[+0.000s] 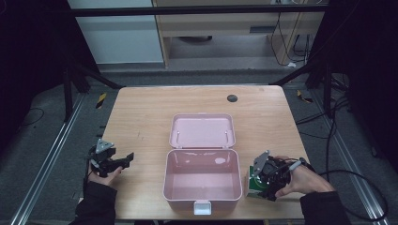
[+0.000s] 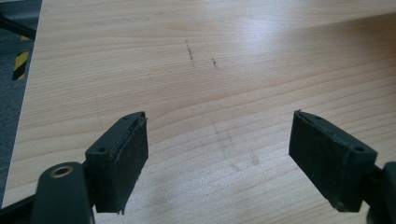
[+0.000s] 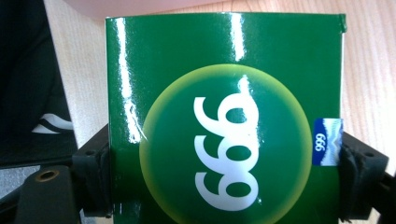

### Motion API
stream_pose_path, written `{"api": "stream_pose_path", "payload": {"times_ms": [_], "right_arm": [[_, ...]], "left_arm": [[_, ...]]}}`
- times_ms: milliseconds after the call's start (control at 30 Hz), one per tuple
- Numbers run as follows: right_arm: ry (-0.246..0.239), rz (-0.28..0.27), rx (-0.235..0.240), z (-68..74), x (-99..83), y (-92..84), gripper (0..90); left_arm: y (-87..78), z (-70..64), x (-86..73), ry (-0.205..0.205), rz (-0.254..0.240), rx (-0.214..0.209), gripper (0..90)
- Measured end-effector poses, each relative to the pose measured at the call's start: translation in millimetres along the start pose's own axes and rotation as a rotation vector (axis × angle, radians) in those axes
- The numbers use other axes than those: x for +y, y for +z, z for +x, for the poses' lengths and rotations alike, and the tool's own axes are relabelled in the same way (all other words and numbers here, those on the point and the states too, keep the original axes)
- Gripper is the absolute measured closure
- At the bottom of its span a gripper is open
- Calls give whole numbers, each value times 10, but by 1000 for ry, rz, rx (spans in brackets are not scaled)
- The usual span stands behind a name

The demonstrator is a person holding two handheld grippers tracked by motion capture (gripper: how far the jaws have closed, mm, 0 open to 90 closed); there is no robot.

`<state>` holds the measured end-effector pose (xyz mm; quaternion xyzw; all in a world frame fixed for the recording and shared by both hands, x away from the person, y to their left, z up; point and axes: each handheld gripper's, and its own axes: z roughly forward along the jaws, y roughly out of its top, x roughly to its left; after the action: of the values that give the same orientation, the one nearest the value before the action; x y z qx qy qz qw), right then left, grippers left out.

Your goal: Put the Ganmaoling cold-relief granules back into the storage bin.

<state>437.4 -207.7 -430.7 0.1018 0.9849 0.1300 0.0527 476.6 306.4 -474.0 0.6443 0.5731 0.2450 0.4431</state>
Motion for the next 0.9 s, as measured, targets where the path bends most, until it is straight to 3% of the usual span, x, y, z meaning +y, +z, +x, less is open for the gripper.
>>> {"api": "stream_pose_path", "payload": {"times_ms": [300,900], "right_arm": [[15,-51,-37,7,14,-207,159],[5,-74,-75,-29,88,-586,160]], "left_arm": [[2,-5,-2,0,1,0,189],[5,-4,-2,1,5,-1,189]]}}
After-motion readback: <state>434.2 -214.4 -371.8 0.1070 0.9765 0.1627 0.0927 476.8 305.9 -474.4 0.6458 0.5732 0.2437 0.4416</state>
